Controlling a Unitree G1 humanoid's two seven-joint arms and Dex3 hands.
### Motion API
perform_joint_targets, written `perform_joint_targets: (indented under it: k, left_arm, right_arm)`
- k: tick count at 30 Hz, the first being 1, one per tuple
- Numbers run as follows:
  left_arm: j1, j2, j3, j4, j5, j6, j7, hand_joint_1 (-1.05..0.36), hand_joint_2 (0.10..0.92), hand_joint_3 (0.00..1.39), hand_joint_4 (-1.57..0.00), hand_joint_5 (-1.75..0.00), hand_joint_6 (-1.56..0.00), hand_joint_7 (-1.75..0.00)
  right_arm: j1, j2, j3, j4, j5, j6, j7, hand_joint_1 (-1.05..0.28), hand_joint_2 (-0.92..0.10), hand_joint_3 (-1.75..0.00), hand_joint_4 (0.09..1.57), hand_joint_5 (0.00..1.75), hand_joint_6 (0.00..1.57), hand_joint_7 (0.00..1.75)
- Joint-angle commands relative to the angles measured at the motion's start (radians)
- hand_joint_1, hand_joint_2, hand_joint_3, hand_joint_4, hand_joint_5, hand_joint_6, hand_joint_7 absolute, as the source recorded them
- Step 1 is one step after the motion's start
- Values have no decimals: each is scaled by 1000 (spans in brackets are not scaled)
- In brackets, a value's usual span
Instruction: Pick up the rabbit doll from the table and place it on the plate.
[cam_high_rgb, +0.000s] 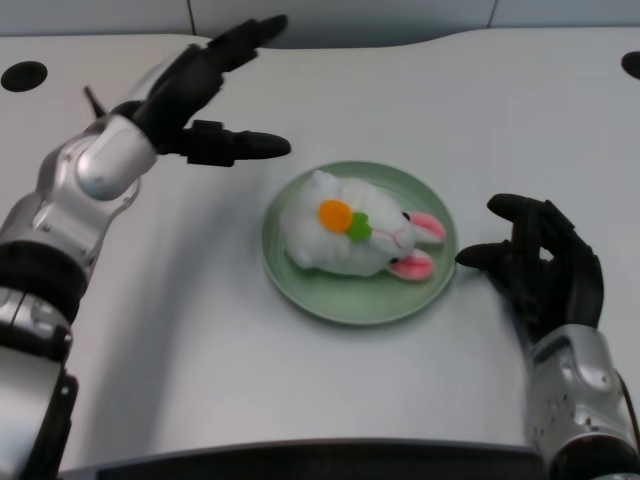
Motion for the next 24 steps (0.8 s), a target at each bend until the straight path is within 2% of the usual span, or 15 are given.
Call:
perform_joint_targets:
  k: [1,2,4,8,9,12,16,20,22,24]
  left_arm:
    - [89,3,71,-34,-86,-16,-19,-847,921,232,-208,-214,-187,-67]
    - [119,-4,92,-54,-110,-14,-18,-849,921,250,-210,-225,-191,-66]
    - [157,-13,114,-88,-137,-5,-17,-856,921,358,-244,-358,-251,-64]
    - [273,-61,204,-223,-290,100,-75,-770,921,415,-309,-447,-305,-68]
    - [303,-72,222,-263,-323,125,-85,-760,921,422,-317,-453,-309,-67]
    - [391,-103,281,-373,-447,202,-151,-686,921,430,-343,-476,-354,-78]
    - [490,-128,334,-520,-570,363,-198,-659,921,412,-334,-564,-382,-68]
    - [577,-152,373,-649,-657,495,-205,-661,921,413,-241,-780,-417,-46]
    - [614,-161,388,-698,-677,543,-194,-682,921,413,-259,-826,-439,-53]
    - [652,-168,402,-737,-688,575,-182,-665,921,455,-300,-868,-471,-63]
  right_arm:
    - [-4,5,-5,-1,11,1,-3,-405,-921,-478,736,1401,666,1122]
    - [-4,5,-5,-2,11,3,-4,-404,-921,-476,738,1400,666,1122]
    - [-5,5,-4,-3,8,6,-7,-408,-921,-472,745,1402,667,1124]
    - [-2,5,4,-11,-2,8,-20,-412,-921,-471,747,1395,667,1126]
    - [-2,5,5,-16,-3,16,-28,-411,-921,-471,748,1394,668,1126]
    - [-1,8,8,-27,-1,29,-38,-410,-921,-471,747,1387,671,1125]
    - [5,10,12,-36,-1,29,-39,-407,-921,-471,743,1395,669,1129]
    - [17,13,21,-67,-7,44,-54,-403,-921,-484,734,1398,652,1123]
    - [22,14,23,-76,-6,46,-55,-399,-921,-492,733,1400,651,1120]
    - [26,14,22,-82,2,52,-49,-396,-921,-493,735,1401,649,1113]
